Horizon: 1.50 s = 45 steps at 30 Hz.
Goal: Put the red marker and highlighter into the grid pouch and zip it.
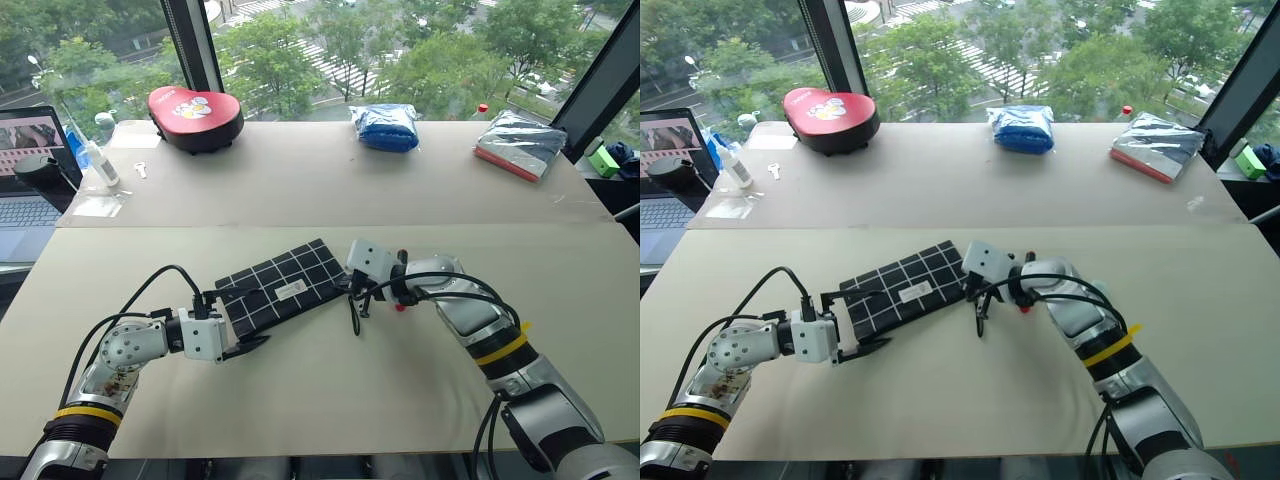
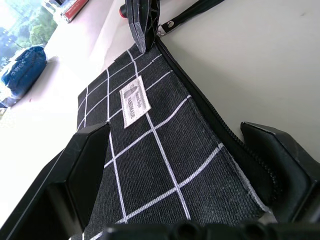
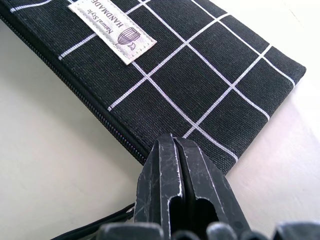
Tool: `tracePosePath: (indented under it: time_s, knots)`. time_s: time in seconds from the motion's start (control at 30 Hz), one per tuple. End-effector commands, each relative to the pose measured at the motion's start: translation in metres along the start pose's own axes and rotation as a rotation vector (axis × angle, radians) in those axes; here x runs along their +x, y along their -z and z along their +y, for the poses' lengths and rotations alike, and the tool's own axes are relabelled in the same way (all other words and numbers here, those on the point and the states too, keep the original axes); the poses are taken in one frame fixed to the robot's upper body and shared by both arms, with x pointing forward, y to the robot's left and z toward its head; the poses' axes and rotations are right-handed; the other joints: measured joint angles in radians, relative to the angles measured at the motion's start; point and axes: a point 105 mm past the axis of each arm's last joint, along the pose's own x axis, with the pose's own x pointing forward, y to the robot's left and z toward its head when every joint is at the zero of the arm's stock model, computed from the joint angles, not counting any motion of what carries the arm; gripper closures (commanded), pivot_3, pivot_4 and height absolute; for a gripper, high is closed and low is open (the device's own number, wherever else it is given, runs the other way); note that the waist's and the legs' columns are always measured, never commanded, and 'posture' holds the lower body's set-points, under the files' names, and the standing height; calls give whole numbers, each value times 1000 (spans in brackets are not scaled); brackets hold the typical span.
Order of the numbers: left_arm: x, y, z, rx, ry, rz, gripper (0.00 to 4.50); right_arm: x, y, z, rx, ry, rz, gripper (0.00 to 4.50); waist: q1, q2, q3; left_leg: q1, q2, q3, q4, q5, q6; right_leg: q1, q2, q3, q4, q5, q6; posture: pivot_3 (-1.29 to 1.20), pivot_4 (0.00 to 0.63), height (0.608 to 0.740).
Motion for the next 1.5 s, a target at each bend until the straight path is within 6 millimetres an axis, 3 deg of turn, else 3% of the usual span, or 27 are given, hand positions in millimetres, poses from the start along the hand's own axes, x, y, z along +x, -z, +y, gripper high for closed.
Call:
tracePosePath:
  time_s: [0.03, 0.33, 0.47, 0.73, 0.8, 1.07, 1.1, 1.2, 1.33, 1.37, 1.5]
  knots:
    - [-1, 14, -10, 17, 51, 63, 0, -2, 10, 3, 21, -4, 34, 4428, 3, 0, 0, 0, 0, 0, 0, 0, 0, 0, 0, 0, 0, 0, 0, 0, 150, 740]
    - [6, 16, 2, 80, 14, 27, 0, -3, 10, 5, 22, -4, 31, 4428, 6, 0, -1, 1, 0, 0, 0, 1, -2, 1, 1, -1, 1, 1, -2, 0, 150, 740]
    - [11, 12, -3, 60, 29, -13, 1001, -4, 11, 6, 27, -3, 30, 4500, 6, 0, -1, 1, 0, 0, 0, 1, -2, 1, 1, -1, 1, 1, -2, 0, 150, 740]
    - [13, 7, -2, 66, 33, -39, 3989, -4, 11, 5, 28, -1, 30, 4500, 4, 1, -1, 1, 0, 0, 0, 1, -2, 1, 1, -1, 1, 1, -2, 0, 150, 740]
    - [14, 5, -2, 62, 33, -46, 4476, -5, 11, 5, 29, -9, 27, 4500, 3, 1, -1, 1, 0, 0, 0, 1, -1, 1, 1, -1, 1, 1, -2, 0, 150, 740]
    - [14, 2, -3, 33, 22, -50, 4476, -5, 11, 5, 49, -12, 16, 4500, 3, 1, -1, 1, 0, 0, 0, 1, -1, 1, 1, -1, 0, 1, -2, 0, 150, 740]
    - [14, 3, 1, 0, 1, -46, 4476, -6, 4, -1, 87, 15, -31, 4500, 3, 1, -1, 1, 0, 0, 0, 1, -1, 1, 1, -1, 0, 1, -2, 0, 150, 740]
    - [13, 3, 4, -52, -4, -34, 4500, -12, -19, -17, 200, 63, -171, 3814, 0, 1, -1, 1, 1, 0, 0, 0, -1, 1, 1, 0, 0, 1, -2, 0, 150, 740]
    - [11, 2, 10, -66, -23, -31, 4500, -34, -43, -32, 290, 75, -321, 2198, -2, 1, -1, -2, 1, 0, 0, 1, -1, -3, 1, 0, 1, 1, -2, 0, 150, 740]
    - [11, 2, 11, -72, -30, -32, 4500, -42, -48, -36, 304, 90, -351, 2032, -2, 1, -1, -2, 1, 0, 0, 1, -1, -3, 1, 0, 1, 1, -2, 0, 150, 740]
    - [13, -2, 21, -121, -89, -50, 4500, -68, -54, -40, 363, 85, -408, 667, -1, 1, -1, -3, 1, 0, -1, 0, -1, -4, 1, 0, 0, 1, -2, 0, 150, 740]
